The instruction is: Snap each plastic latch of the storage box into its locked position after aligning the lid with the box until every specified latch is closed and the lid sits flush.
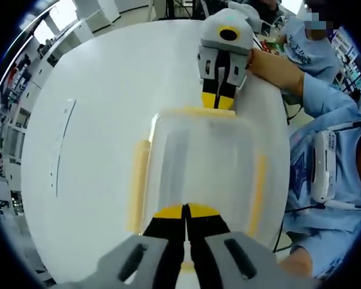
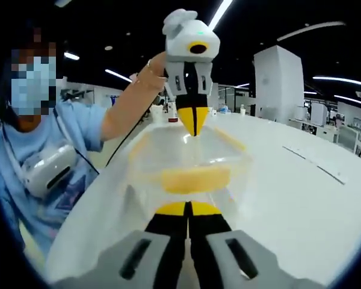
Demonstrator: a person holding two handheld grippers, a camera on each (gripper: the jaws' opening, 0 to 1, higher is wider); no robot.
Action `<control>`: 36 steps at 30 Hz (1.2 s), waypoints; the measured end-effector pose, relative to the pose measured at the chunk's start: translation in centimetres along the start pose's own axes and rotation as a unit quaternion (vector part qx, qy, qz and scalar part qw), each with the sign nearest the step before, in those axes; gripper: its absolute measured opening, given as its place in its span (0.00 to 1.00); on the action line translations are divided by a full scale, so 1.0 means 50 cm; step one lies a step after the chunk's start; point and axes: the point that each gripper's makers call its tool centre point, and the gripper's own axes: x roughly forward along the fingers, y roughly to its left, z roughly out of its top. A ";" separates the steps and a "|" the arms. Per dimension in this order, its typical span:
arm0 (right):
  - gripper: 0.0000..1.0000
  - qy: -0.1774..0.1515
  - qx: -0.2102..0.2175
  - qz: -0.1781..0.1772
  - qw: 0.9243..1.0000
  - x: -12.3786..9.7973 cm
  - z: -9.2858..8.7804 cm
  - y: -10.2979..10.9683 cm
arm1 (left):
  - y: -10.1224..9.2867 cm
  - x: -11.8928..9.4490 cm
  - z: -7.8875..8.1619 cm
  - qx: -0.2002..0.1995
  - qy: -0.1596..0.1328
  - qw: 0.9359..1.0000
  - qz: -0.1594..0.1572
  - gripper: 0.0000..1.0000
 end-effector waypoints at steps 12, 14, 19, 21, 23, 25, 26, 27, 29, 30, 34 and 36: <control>0.00 0.006 -0.004 -0.004 1.000 0.000 -0.003 -0.005 | 0.000 0.001 -0.001 -0.007 0.002 1.000 -0.004 0.00; 0.00 0.002 0.004 -0.001 1.000 0.000 -0.003 -0.007 | 0.002 0.001 -0.001 -0.013 -0.001 1.000 -0.009 0.00; 0.00 -0.010 0.020 0.006 1.000 0.001 -0.003 -0.002 | 0.000 0.001 -0.001 -0.013 0.008 1.000 -0.011 0.00; 0.00 -0.011 0.018 0.006 1.000 -0.001 -0.003 -0.002 | -0.001 0.001 0.000 -0.013 0.008 1.000 -0.012 0.00; 0.00 -0.022 0.018 0.013 0.999 -0.004 -0.005 -0.002 | -0.001 0.001 0.000 -0.015 0.004 1.000 -0.015 0.00; 0.00 -0.032 0.046 0.001 0.998 -0.003 -0.008 -0.013 | -0.002 0.000 -0.001 -0.022 -0.002 1.000 -0.019 0.00; 0.00 -0.026 0.042 -0.023 0.999 -0.002 -0.016 -0.030 | -0.003 0.000 -0.001 -0.022 -0.005 1.000 -0.020 0.00; 0.00 -0.006 0.033 -0.040 0.999 -0.003 -0.030 -0.039 | -0.005 -0.001 -0.001 -0.020 -0.009 1.000 -0.020 0.00; 0.00 0.015 0.030 -0.056 0.998 -0.006 -0.046 -0.046 | -0.007 0.000 0.000 -0.017 -0.016 1.000 -0.020 0.00; 0.00 0.006 0.037 -0.074 0.997 -0.011 -0.041 -0.059 | -0.008 0.000 0.001 -0.016 -0.017 1.000 -0.020 0.00; 0.00 -0.007 0.031 -0.136 0.990 -0.036 -0.030 -0.103 | -0.009 0.002 0.003 -0.014 -0.017 1.000 -0.019 0.00; 0.00 -0.005 0.024 -0.162 0.986 -0.046 -0.031 -0.120 | -0.009 0.003 0.004 -0.015 -0.017 1.000 -0.019 0.00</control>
